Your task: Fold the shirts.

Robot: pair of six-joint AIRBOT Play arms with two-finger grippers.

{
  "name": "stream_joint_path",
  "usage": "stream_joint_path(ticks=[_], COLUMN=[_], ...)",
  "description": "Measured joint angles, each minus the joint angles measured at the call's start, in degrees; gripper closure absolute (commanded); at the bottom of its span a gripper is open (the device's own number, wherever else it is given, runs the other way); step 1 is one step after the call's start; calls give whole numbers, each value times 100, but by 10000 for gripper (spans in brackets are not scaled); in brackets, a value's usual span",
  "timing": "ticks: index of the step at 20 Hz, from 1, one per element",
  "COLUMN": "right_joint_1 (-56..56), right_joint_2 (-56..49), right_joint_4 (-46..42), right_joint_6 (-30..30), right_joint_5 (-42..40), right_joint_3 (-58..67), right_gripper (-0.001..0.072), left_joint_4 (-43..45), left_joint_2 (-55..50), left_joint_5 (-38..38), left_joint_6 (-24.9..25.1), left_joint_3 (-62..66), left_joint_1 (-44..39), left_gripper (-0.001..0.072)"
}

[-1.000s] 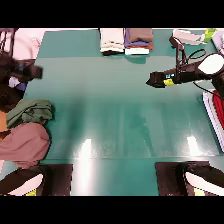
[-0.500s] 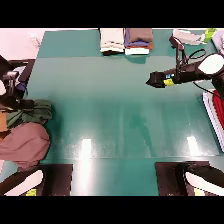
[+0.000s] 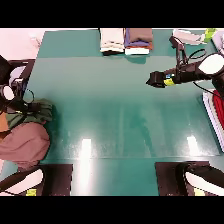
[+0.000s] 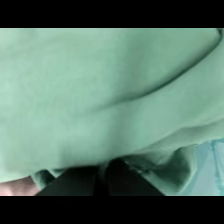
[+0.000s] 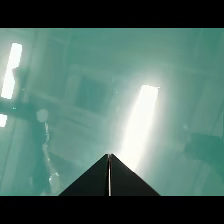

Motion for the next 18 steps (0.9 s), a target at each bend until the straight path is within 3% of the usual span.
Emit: stream_joint_path(ticks=[7,12,18], right_joint_1=[-138,-474,-1008], right_joint_2=[507,793,968], right_joint_4=[7,9,7], right_joint_6=[4,7,4], right_joint_5=[-155,-164,-17], right_joint_3=[966,2068,2732], right_gripper=[691,691,691], left_joint_4=[-94,-129,-232], left_joint_2=[1174,1617,1176], left_joint_5=[-170,-452,-669], left_joint_6=[129,254,317], left_joint_3=[1934,3482,3939], left_joint_1=[-706,-2232,-4127], left_gripper=[684,684,683])
